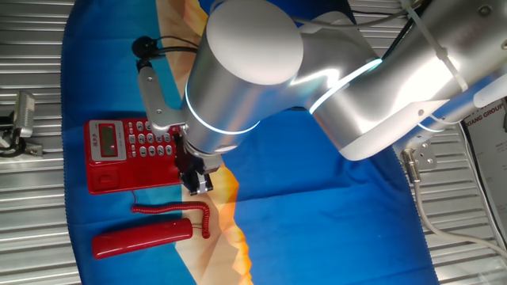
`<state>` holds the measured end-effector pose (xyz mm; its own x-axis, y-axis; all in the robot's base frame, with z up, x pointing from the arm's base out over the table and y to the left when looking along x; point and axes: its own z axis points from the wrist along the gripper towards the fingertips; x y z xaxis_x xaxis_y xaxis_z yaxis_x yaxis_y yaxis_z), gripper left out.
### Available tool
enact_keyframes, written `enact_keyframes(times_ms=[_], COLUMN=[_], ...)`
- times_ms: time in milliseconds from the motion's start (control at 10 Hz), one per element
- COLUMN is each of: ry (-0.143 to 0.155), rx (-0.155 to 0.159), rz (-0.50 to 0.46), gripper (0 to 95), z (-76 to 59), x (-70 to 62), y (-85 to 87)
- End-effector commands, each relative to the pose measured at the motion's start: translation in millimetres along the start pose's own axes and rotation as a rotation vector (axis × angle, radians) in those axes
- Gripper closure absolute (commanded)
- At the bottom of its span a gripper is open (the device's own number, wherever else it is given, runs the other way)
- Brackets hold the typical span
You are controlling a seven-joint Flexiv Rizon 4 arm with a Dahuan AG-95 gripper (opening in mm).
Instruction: Place the handset of the telephone on the corresponding phone cradle
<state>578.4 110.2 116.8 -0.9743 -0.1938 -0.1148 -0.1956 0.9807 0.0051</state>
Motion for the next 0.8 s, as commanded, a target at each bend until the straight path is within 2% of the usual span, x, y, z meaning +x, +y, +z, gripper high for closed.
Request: enact_keyframes(times_ms=[100, 400, 800], ry=[0.003, 0.006, 0.012], rx=[-0.004, -0.002, -0.002], rz=[0.0, 0.016, 0.028], gripper=[95.0, 95.0, 95.0], z=[1.3, 9.3, 11.5], x=[-2.6, -14.0, -27.5], y=[1.3, 8.8, 19.2])
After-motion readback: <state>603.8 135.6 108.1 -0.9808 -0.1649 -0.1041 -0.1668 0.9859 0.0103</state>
